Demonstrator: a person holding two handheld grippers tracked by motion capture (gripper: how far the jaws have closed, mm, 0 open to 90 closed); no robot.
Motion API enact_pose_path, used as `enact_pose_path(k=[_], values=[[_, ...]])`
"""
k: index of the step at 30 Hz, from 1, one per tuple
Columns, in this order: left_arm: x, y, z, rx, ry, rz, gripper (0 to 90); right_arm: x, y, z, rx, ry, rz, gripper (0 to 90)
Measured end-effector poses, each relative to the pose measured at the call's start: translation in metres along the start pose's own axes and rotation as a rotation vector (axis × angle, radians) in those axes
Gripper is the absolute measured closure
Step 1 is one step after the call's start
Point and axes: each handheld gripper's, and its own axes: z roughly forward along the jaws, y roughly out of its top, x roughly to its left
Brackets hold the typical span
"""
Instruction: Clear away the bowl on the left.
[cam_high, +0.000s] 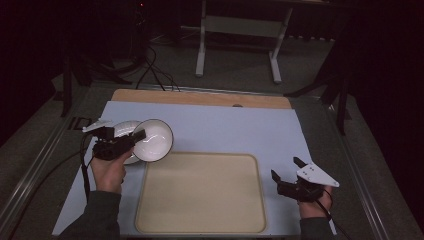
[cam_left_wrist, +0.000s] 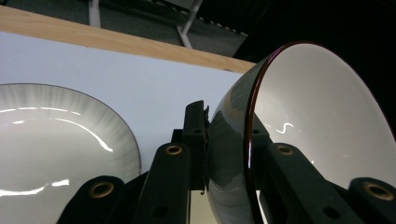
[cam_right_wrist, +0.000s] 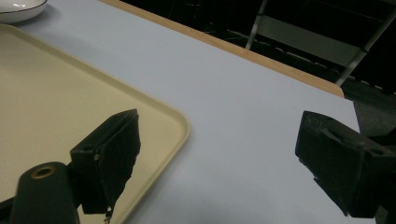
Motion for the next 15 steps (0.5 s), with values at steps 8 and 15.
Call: enact_pose_path(k=[8, 15], values=[[-0.009, -0.004, 0.009, 0.029, -0.016, 0.019, 78.5, 0.0, 0.0, 0.0, 0.001, 0.0, -0.001, 13.4], [-0.01, -0.007, 0.012, 0.038, -0.026, 0.013, 78.5, 0.0, 0.0, 0.0, 0.001, 0.0, -0.002, 13.5]])
